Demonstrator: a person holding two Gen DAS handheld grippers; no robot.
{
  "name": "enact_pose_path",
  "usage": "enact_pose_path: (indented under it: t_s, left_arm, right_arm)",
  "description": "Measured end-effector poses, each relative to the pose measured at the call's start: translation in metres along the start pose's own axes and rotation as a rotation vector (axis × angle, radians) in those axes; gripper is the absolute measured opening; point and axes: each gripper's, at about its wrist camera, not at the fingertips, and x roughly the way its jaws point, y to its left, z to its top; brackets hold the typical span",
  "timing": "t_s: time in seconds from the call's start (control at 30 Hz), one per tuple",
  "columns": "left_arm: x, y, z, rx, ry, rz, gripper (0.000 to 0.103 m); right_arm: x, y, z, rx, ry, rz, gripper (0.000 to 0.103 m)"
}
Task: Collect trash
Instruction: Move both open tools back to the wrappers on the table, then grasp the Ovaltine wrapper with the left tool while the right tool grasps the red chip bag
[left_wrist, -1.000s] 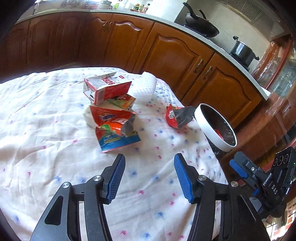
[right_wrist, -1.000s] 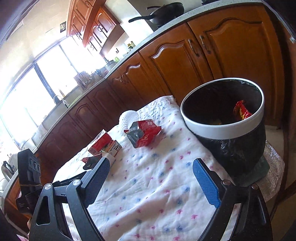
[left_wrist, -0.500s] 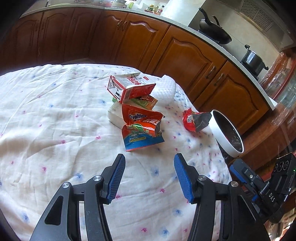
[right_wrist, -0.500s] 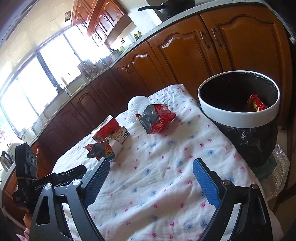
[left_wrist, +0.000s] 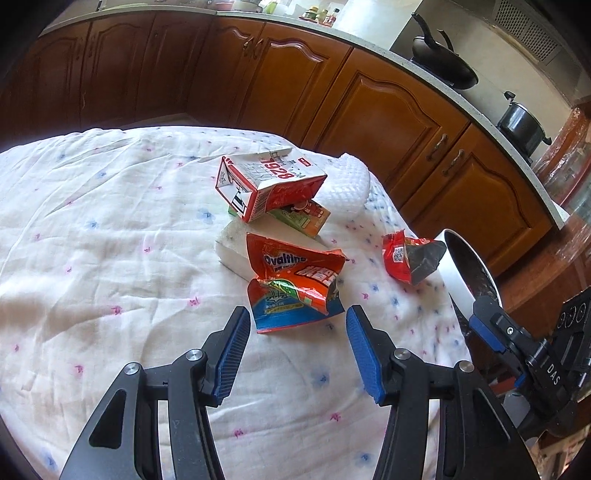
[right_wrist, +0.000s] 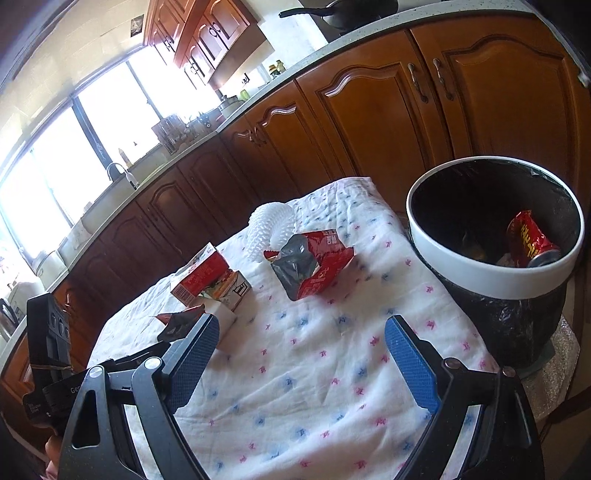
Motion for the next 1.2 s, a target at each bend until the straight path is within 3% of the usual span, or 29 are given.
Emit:
enact_pose_path:
  t_s: [0.13, 0.2, 0.3, 0.4, 0.5, 0.57, 0.6, 0.9, 1.2]
  left_arm:
    - [0.01, 0.002, 0.006, -0.011, 0.001, 0.014, 0.047]
    - [0.015, 0.003, 0.007, -0.018, 0.008, 0.013, 0.034]
    - [0.021, 0.005, 0.008, -0.021, 0.022, 0.004, 0.021]
    - [0.023, 0.006, 0.009, -0.014, 0.023, -0.007, 0.007]
    - [0.022, 0.006, 0.008, -0.005, 0.018, -0.014, 0.002]
    - [0.018, 0.006, 0.007, 0.005, 0.01, -0.017, 0.0]
    - [0.016, 0.005, 0.006, 0.011, 0.006, -0.018, 0.0]
    - [-0.005, -0.015, 0.002, 0.073, -0.021, -0.084, 0.0]
    - [-0.002, -0.048, -0.004, 0.134, 0.002, -0.145, 0.0]
  right_arm:
    - [0.022, -0.004, 0.016, 0.004, 0.027, -0.014, 0.092]
    - [0.032, -0.005, 0.022, 0.007, 0.034, -0.018, 0.09]
    - [0.049, -0.008, 0.029, 0.007, 0.046, -0.032, 0.085]
    - [0.067, -0.011, 0.032, 0.012, 0.077, -0.042, 0.07]
    - [0.079, -0.015, 0.032, 0.011, 0.092, -0.059, 0.039]
    - [0.082, -0.018, 0.031, 0.009, 0.096, -0.06, 0.007]
    - [0.082, -0.018, 0.03, 0.006, 0.095, -0.067, 0.003]
    - [0.041, -0.013, 0.019, -0.016, 0.046, -0.053, 0.002]
    - [-0.016, -0.03, 0.015, 0.002, -0.016, -0.076, 0.002]
